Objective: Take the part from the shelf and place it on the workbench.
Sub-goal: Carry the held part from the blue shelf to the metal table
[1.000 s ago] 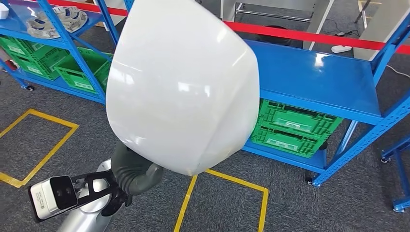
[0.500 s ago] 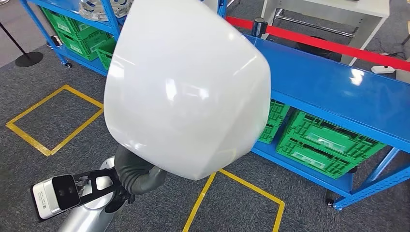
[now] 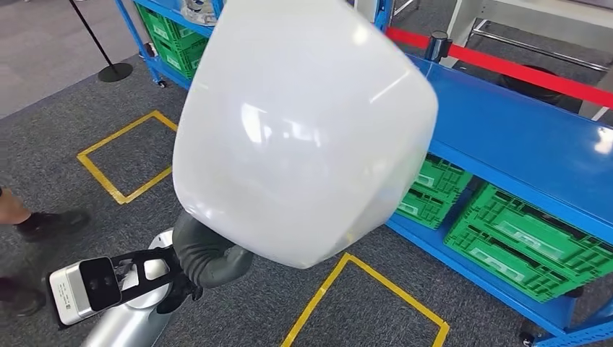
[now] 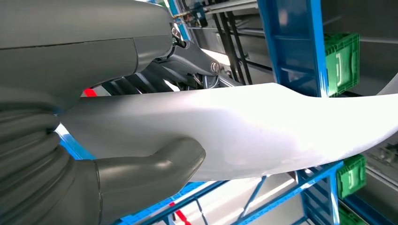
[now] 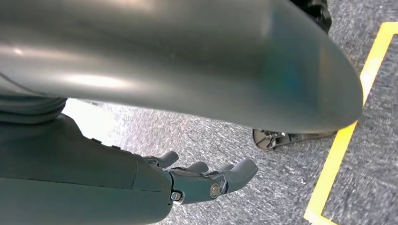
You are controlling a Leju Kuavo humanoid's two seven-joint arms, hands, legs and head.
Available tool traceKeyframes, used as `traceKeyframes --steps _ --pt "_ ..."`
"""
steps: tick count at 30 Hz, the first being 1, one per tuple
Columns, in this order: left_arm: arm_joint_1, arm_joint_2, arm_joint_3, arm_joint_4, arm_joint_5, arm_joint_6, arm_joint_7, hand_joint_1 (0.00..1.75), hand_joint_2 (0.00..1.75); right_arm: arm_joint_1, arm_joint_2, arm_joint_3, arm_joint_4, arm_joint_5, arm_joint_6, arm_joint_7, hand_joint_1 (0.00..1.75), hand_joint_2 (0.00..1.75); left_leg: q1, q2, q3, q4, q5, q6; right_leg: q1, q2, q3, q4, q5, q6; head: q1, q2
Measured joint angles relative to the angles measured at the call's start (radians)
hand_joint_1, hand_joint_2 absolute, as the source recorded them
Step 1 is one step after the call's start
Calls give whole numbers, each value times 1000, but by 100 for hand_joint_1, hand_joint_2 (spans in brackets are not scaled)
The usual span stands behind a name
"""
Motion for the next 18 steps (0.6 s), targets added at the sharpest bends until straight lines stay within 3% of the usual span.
traceKeyframes --steps 2,4,5,7,9,11,12,13,14,15,16,18 --pt "-5 0 -5 3 10 -7 0 175 175 -2 4 0 0 -5 0 6 0 0 0 33 73 -136 60 3 1 -24 3 2 -3 5 -1 0" --pt "-15 1 -10 6 26 -17 0 175 175 -3 6 -1 0 -13 0 23 0 0 -5 68 127 -240 91 15 6 -45 6 5 -8 15 -1 0" --pt "-21 2 -11 9 35 -21 0 175 175 -3 6 -3 0 -17 0 34 0 0 -7 74 133 -257 92 22 8 -54 7 5 -9 21 0 0" --pt "-28 7 -13 14 48 -26 0 175 175 -4 7 -7 0 -21 0 56 0 0 -9 49 130 -259 97 36 8 -71 11 2 -9 34 1 0" --pt "-29 12 -12 16 51 -32 2 175 175 -6 5 -12 0 -30 0 77 0 0 -6 27 130 -266 105 49 3 -38 6 26 -31 46 2 0" --pt "-29 10 -12 17 50 -43 8 175 175 -5 2 -24 0 -47 1 96 0 0 -2 5 129 -270 112 59 0 27 -38 126 -91 53 7 0" --pt "-29 9 -12 19 50 -48 12 175 175 -5 0 -32 0 -55 1 103 0 0 -2 -7 126 -269 113 61 1 45 -72 196 -124 53 8 0" --pt "-29 8 -12 21 49 -50 15 175 175 -4 -5 -40 0 -60 1 107 0 0 -3 -21 124 -268 114 62 1 52 -102 254 -143 53 10 0" --pt "-29 8 -12 23 48 -48 17 175 175 -3 -10 -45 0 -60 1 108 0 0 -4 -35 122 -267 115 62 2 54 -119 284 -145 52 10 0" --pt "-27 10 -10 24 44 -43 19 175 175 -3 -17 -48 0 -57 1 108 0 0 -4 -50 121 -265 115 61 2 57 -117 275 -126 50 10 0" --pt "-24 13 -7 24 39 -36 19 175 175 -3 -27 -50 0 -52 1 107 0 0 -4 -65 121 -262 116 60 1 62 -94 224 -91 47 11 0" --pt "-14 22 1 20 29 -26 14 175 175 -3 -46 -50 0 -46 1 107 0 0 -4 -92 119 -257 116 53 -2 105 -29 84 -28 43 12 0"
